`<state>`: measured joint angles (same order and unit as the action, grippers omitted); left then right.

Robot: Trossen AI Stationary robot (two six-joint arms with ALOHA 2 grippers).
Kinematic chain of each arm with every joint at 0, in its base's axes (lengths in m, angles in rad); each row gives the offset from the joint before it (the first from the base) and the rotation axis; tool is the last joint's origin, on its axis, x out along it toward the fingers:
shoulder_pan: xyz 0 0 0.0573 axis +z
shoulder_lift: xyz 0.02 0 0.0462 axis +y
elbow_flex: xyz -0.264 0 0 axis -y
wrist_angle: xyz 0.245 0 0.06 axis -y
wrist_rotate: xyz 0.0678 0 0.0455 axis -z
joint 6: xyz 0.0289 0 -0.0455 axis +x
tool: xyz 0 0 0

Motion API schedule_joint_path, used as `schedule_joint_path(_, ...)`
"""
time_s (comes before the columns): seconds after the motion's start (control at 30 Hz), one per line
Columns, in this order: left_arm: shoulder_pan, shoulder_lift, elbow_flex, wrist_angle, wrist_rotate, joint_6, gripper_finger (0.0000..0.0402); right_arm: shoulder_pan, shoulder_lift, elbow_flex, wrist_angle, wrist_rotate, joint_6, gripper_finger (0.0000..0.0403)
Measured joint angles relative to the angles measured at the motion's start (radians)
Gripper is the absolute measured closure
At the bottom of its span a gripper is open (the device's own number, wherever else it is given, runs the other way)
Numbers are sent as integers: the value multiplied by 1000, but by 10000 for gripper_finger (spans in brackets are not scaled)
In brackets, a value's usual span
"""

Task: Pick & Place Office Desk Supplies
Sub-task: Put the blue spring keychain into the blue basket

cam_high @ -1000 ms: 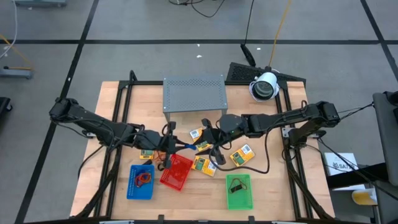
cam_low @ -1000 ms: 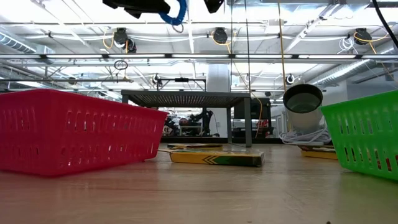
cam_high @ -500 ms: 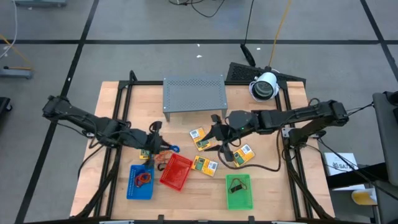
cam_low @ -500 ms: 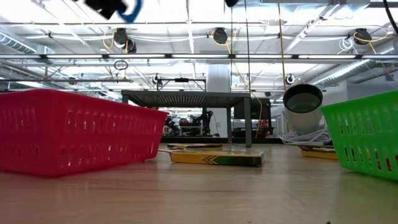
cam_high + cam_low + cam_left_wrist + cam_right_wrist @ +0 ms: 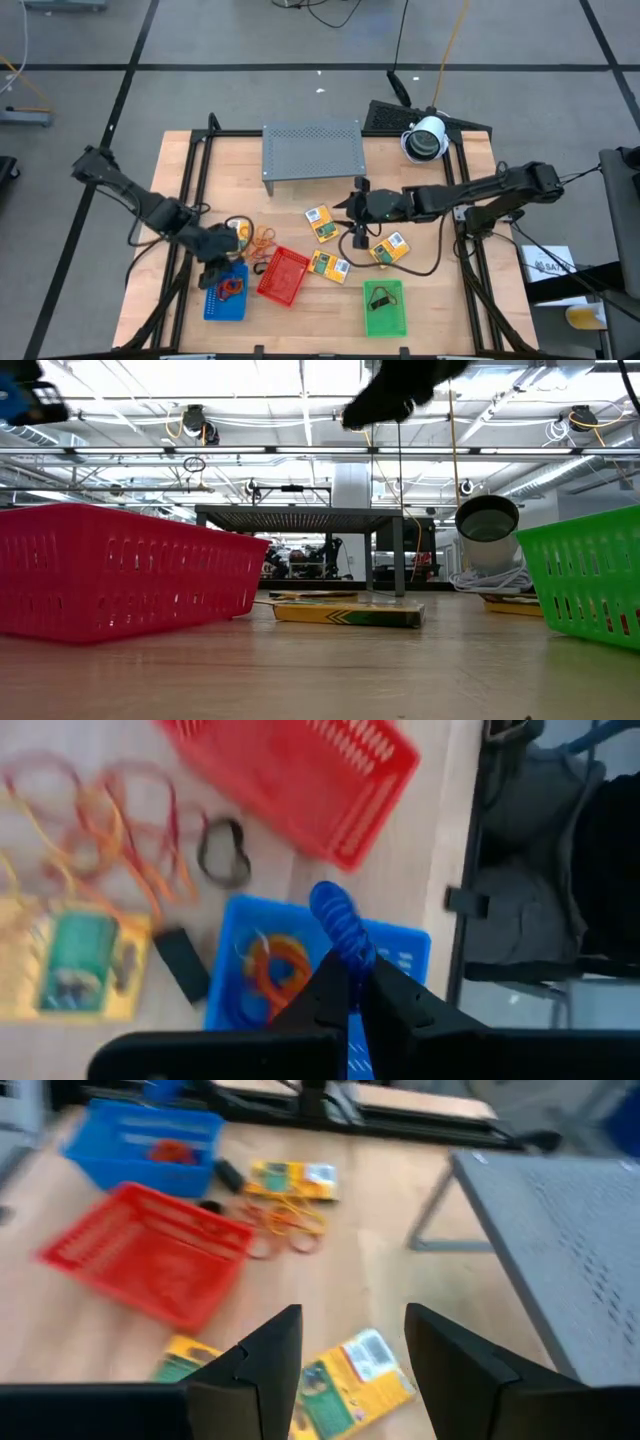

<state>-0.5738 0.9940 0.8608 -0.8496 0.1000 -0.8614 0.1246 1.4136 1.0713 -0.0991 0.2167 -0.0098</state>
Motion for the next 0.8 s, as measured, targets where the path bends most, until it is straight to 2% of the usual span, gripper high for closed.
schedule_joint_path(0.27, -115, 120, 0, -88, -31, -240, 391, -2, -14, -167, 227, 18, 24, 236)
schedule_joint_path(0.63, -123, 322, 0, -73, 56, -271, 390, 2, -111, -205, 255, 18, 23, 238)
schedule_joint_path(0.8, -123, 336, 0, -73, 51, -291, 338, 2, -121, -205, 250, 13, 29, 240)
